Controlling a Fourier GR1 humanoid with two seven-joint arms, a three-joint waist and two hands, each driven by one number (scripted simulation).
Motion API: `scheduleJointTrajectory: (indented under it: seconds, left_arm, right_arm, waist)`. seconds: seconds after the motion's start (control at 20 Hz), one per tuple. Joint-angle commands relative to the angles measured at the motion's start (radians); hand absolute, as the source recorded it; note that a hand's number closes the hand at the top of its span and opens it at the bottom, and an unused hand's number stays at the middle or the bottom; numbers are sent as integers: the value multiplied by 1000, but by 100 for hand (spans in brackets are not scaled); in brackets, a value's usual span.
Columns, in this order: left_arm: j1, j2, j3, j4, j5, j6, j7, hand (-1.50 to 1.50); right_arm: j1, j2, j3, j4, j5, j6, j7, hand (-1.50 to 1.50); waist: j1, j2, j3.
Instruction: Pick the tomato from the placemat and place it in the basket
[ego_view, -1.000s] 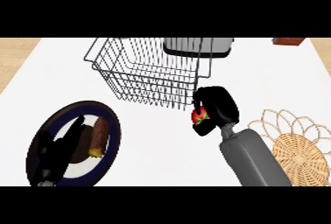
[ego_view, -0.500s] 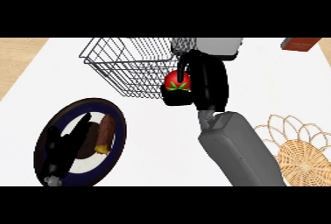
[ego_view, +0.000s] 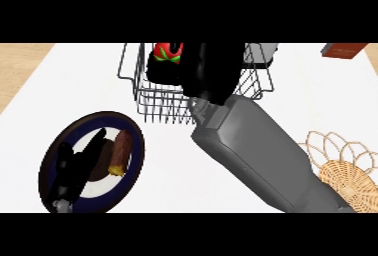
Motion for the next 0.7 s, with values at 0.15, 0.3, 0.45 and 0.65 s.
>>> scheduleJointTrajectory:
  seconds: [0.15, 0.3, 0.45, 0.65]
  left_arm:
    - [13, -2, 9, 66, 6, -6, 17, 0]
    - [-1, -22, -8, 62, -13, 17, 33, 0]
    - [34, -21, 4, 36, 6, 10, 30, 0]
    - [24, -14, 2, 45, -5, 3, 23, 0]
  right_arm:
    - [-251, 5, -5, 145, 24, -5, 344, 150]
    - [-328, 5, 0, 239, 1, 1, 359, 150]
    - [-370, 5, 4, 305, -26, -9, 377, 150]
    - [-406, 5, -5, 411, -81, -71, 335, 150]
  waist:
    - [-18, 18, -8]
    - [-18, 25, -7]
    - [-22, 22, -5]
    - [-20, 32, -5]
